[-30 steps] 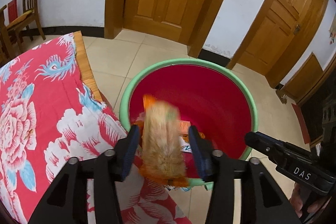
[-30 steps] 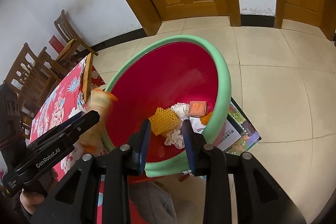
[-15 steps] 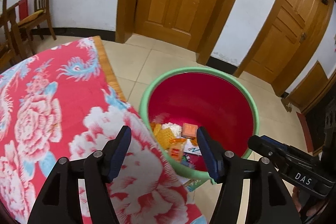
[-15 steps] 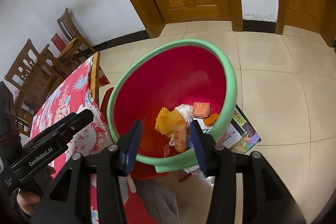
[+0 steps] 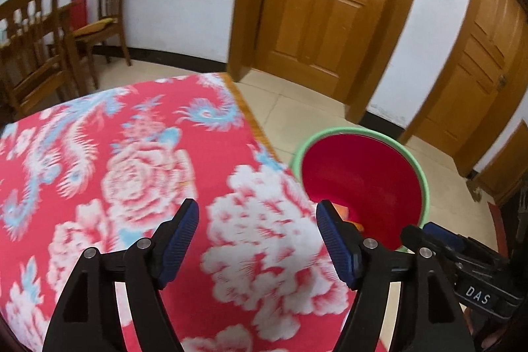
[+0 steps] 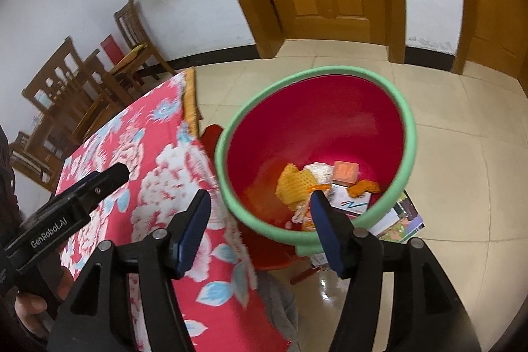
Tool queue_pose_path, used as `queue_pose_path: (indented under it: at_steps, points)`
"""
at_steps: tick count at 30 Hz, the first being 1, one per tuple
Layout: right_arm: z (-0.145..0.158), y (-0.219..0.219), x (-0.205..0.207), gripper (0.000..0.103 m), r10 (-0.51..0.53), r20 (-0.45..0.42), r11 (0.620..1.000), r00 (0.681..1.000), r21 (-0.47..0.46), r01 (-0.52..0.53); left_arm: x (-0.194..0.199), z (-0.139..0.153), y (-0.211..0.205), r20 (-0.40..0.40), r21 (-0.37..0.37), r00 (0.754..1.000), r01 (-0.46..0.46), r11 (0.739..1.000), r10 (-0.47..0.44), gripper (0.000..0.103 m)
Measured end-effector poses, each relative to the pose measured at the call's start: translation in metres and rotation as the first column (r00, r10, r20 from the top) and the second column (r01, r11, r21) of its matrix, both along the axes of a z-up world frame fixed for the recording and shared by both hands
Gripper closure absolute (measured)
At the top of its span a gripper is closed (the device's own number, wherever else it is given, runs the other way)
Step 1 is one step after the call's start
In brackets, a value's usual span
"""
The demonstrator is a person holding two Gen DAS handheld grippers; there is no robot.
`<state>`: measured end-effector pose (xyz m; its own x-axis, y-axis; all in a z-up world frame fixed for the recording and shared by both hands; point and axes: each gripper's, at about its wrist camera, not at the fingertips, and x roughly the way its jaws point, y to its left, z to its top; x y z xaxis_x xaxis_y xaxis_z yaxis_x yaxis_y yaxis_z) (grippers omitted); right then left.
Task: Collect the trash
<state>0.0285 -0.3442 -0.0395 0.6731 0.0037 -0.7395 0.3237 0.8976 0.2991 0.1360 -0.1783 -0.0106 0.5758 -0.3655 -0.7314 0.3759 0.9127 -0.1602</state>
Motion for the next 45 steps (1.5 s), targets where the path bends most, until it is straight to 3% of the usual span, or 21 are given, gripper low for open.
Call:
queue_pose_path:
  at_steps: [13, 28, 45]
  points:
    - [0.018, 0.058, -0.001, 0.031, 0.120, 0.047, 0.992, 0.992, -0.044, -0.118, -0.021, 0.021, 0.064, 0.046, 0.003, 0.989, -0.138, 0.990, 0.138, 0.028]
    - [0.043, 0.116, -0.011, 0.030, 0.216, 0.110, 0.974, 0.970, -0.086, -0.208, -0.049, 0.038, 0.124, 0.088, -0.005, 0.962, -0.258, 0.966, 0.257, 0.027]
    - [0.053, 0.146, -0.020, 0.030, 0.256, 0.139, 0.964, 0.957, -0.108, -0.243, -0.067, 0.044, 0.151, 0.117, -0.011, 0.944, -0.310, 0.951, 0.309, 0.027]
